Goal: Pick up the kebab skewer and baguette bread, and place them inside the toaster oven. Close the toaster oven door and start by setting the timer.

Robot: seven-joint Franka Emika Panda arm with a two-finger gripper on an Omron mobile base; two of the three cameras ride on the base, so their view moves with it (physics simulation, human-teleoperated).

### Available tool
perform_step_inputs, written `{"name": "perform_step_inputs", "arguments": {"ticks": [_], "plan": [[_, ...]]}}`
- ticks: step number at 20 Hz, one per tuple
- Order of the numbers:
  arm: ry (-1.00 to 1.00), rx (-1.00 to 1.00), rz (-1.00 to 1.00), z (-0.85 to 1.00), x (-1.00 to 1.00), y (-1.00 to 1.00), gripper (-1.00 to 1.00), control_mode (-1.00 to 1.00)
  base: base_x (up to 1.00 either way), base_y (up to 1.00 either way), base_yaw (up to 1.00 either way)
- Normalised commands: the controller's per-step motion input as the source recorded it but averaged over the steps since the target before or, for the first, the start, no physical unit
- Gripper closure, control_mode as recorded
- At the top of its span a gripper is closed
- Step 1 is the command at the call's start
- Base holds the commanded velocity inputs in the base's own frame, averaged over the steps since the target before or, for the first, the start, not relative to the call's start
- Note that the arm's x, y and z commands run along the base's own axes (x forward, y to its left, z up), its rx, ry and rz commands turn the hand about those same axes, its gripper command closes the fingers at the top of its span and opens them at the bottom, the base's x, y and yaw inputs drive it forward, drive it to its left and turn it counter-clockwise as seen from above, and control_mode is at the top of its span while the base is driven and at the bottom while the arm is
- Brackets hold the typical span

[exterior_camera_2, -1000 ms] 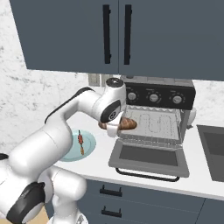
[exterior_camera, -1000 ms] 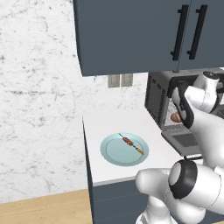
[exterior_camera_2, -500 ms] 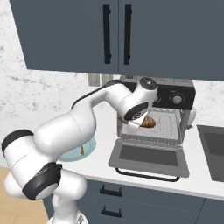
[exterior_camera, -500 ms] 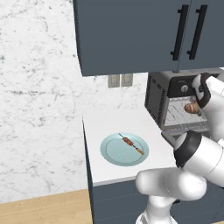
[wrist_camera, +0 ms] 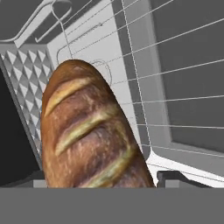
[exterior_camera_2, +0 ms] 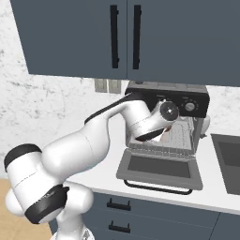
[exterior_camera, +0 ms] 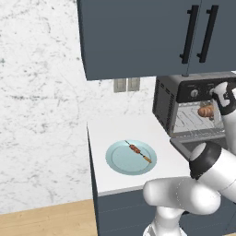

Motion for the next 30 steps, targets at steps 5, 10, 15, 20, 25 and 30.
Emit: {"name": "perform_step_inputs", "arguments": {"ticks": [5,10,15,20,25,30], "plan": [[-0.2,0.0,0.0,-0.09,0.34,0.0,1.0,-1.0,0.0,0.0,0.0],[-0.02,0.0,-0.02,-0.07,0.3,-0.09,1.0,-1.0,0.0,0.0,0.0],[0.0,0.0,0.0,-0.11,0.26,-0.14,1.0,-1.0,0.0,0.0,0.0],[0.0,0.0,0.0,-0.14,0.19,-0.03,1.0,-1.0,0.0,0.0,0.0],[0.02,0.0,0.0,-0.07,-0.14,0.0,1.0,-1.0,0.0,0.0,0.0],[0.0,0.0,0.0,0.0,-0.35,0.0,1.0,-1.0,0.0,0.0,0.0]]}}
